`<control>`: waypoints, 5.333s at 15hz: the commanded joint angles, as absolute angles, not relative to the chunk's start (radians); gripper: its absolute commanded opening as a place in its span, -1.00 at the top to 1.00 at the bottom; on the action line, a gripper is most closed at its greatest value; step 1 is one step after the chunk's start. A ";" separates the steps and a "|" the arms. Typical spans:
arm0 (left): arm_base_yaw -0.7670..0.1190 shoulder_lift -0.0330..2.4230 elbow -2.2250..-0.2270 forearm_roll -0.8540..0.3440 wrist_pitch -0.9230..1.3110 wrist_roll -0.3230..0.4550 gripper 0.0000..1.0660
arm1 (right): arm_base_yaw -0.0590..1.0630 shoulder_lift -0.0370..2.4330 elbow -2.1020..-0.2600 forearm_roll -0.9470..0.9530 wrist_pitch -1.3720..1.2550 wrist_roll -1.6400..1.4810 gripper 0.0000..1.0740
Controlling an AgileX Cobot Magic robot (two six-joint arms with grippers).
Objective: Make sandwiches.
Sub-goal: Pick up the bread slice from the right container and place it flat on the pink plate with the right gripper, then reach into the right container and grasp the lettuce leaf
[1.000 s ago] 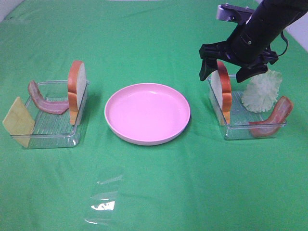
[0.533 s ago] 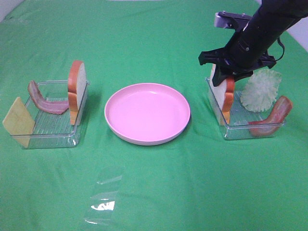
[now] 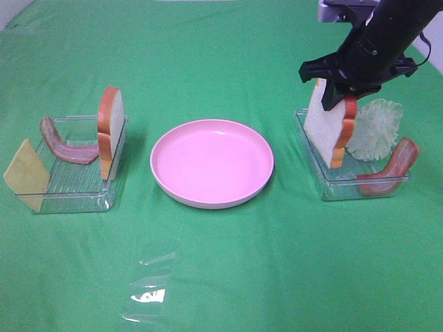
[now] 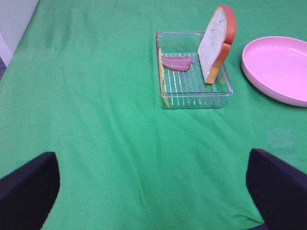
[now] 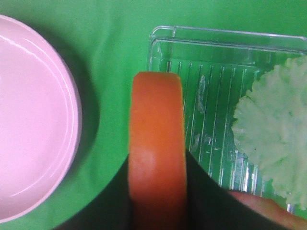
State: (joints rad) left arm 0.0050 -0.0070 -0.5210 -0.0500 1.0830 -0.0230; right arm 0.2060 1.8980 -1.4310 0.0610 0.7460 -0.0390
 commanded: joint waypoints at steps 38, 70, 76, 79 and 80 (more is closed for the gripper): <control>0.007 -0.011 -0.517 -0.055 1.079 -0.023 -0.83 | 0.542 2.048 -1.441 0.087 0.473 0.000 -0.81; 0.007 -0.011 -0.517 -0.058 1.079 -0.023 -0.83 | -0.054 2.022 -1.887 -0.035 1.229 0.032 -0.80; 0.007 -0.011 -0.517 -0.058 1.079 -0.023 -0.83 | -0.053 2.183 -1.887 0.041 1.144 0.015 -0.80; 0.007 -0.011 -0.517 -0.058 1.079 -0.023 -0.83 | -0.053 2.240 -1.887 0.088 1.123 -0.009 -0.80; 0.007 -0.011 -0.517 -0.058 1.079 -0.023 -0.83 | -0.053 2.256 -1.887 0.090 1.117 -0.009 -0.79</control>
State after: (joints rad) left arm 0.0050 -0.0070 -0.5210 -0.0560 1.0830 -0.0230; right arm -0.0510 2.2660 -1.8840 0.0850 1.1160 0.0080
